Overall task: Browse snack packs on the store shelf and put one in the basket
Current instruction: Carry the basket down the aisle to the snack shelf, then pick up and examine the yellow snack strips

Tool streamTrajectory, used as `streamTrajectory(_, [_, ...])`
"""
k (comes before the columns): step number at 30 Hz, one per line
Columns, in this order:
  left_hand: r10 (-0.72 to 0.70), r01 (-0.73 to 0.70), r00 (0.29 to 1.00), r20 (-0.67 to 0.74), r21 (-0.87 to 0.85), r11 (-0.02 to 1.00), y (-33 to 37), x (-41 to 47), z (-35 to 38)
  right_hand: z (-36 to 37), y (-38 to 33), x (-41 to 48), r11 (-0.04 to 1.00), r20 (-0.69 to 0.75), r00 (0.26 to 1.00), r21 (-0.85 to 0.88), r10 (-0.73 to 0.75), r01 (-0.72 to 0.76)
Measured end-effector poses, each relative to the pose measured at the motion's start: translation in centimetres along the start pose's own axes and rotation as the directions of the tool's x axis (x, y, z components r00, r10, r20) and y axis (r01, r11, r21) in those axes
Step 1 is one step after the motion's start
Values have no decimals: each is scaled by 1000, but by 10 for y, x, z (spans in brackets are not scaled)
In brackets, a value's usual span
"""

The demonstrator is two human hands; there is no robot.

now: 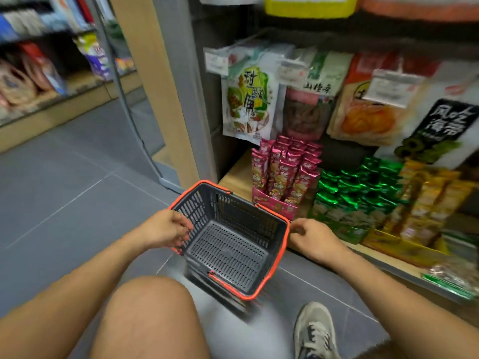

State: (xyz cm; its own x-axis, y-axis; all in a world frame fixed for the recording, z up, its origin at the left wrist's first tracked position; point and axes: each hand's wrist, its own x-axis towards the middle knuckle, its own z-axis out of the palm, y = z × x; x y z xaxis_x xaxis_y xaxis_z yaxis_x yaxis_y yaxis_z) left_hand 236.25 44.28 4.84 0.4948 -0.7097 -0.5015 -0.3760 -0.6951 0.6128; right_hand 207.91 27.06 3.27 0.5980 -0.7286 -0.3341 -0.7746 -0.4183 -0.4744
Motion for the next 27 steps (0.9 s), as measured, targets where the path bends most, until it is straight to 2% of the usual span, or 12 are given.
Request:
streamTrajectory(2, [120, -120, 993, 5, 1, 993, 40, -20, -11, -36, -3, -30, 967, 54, 986, -194, -157, 165])
streamTrajectory(4, [250, -249, 968, -26, 16, 968, 80, -37, -11, -69, 1, -60, 893, 58, 969, -379, -239, 243])
streamTrajectory(6, [382, -380, 924, -36, 51, 924, 120, -52, 2, -95, 10, -90, 842, 20, 969, -491, -245, 223])
streamTrajectory(10, [629, -623, 775, 62, 247, 742, 190, -73, 55, -131, 42, -146, 879, -112, 984, -472, -138, 70])
streamTrajectory(12, [725, -717, 676, 131, 343, 607, 217, -78, 84, -146, 61, -167, 920, -214, 977, -386, -16, -69])
streamTrajectory(15, [768, -793, 564, 303, 458, 402, 252, -79, 126, -161, 100, -184, 972, -355, 913, -43, 202, -232])
streamTrajectory(16, [756, -800, 547, 360, 490, 345, 262, -78, 139, -165, 113, -187, 957, -363, 886, 105, 290, -271])
streamTrajectory(18, [722, -797, 534, 439, 545, 259, 280, -77, 170, -168, 139, -190, 860, -291, 834, 366, 469, -356])
streamTrajectory(20, [703, -776, 551, 451, 586, 233, 297, -71, 202, -167, 167, -183, 760, -199, 796, 493, 572, -424])
streamTrajectory(22, [681, -767, 567, 464, 599, 230, 311, -62, 234, -164, 192, -167, 692, -151, 779, 581, 608, -428])
streamTrajectory(27, [709, -766, 548, 444, 607, 212, 347, -21, 300, -146, 239, -108, 595, -207, 742, 744, 638, -304])
